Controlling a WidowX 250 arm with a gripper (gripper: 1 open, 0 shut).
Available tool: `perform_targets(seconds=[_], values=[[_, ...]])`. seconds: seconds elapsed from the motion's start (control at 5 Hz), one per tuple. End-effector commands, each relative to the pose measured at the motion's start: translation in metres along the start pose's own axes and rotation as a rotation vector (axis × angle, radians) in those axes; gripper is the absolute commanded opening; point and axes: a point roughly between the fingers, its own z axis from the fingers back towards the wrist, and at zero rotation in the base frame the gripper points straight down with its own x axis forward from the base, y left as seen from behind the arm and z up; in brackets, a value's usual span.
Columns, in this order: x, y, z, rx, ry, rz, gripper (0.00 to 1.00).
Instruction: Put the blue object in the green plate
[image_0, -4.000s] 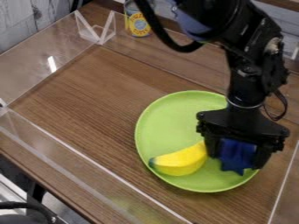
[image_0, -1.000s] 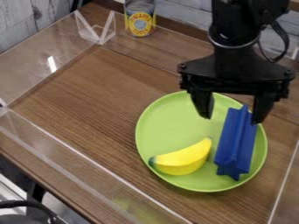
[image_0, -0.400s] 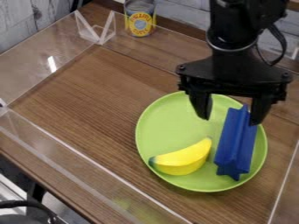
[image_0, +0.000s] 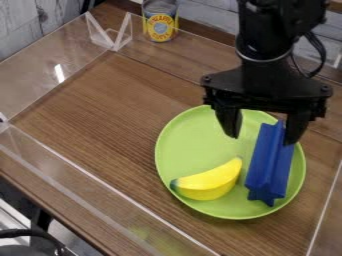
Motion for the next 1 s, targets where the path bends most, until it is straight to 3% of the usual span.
perform_targets(seconds=[0.0, 0.8], values=[[0.007, -0.001, 0.011, -0.025, -0.043, 0.003, 1.00], [0.013, 0.014, 0.004, 0.023, -0.004, -0.024, 1.00]])
